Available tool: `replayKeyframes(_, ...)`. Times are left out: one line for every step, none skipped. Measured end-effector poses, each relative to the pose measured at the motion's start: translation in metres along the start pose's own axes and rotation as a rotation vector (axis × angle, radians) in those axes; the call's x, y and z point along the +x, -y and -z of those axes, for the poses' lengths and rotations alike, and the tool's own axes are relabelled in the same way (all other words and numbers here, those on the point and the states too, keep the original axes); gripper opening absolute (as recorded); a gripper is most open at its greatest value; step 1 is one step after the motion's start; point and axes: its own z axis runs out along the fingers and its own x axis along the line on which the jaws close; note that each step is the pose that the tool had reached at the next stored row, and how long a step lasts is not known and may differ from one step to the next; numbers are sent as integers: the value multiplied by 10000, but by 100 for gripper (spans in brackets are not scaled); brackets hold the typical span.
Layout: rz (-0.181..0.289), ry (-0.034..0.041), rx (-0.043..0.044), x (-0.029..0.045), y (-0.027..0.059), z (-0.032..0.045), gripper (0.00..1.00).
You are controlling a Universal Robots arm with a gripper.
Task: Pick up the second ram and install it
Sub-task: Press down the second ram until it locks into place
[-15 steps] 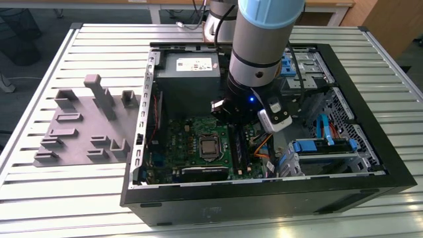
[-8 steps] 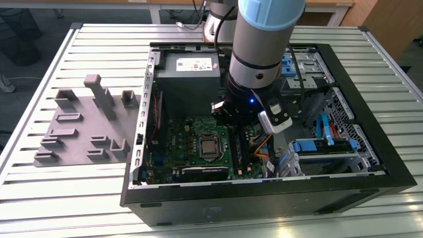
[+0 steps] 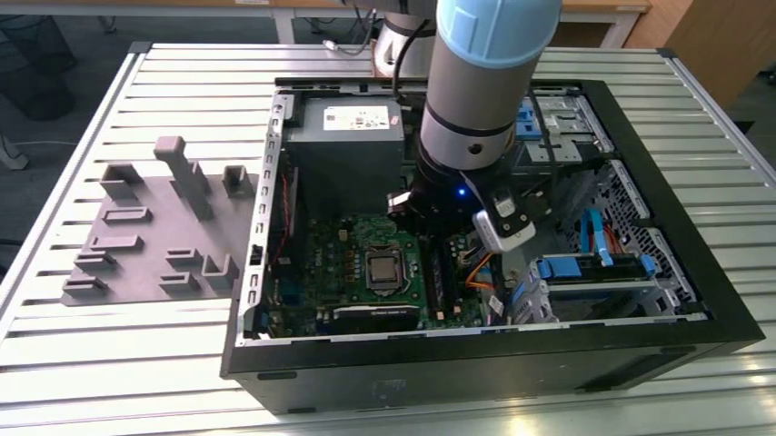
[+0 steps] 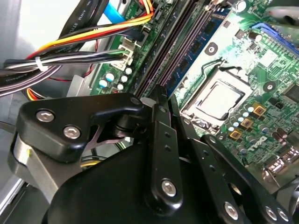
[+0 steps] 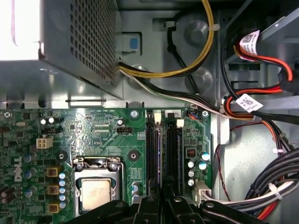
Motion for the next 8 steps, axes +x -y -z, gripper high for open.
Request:
replayKeyframes(39, -2, -8, 2, 0, -6, 14)
replayKeyframes(71, -3, -11, 6, 0, -12, 14)
replayKeyframes(96, -4, -11, 7, 1, -16, 14)
replayKeyframes(98, -6, -9, 7, 1, -16, 14)
replayKeyframes(98, -6, -8, 7, 1, -17, 14)
replayKeyframes(98, -5, -11, 7, 1, -19, 14)
replayKeyframes(96, -4, -13, 8, 2, -22, 14)
replayKeyframes(84, -4, -13, 8, 6, -24, 14)
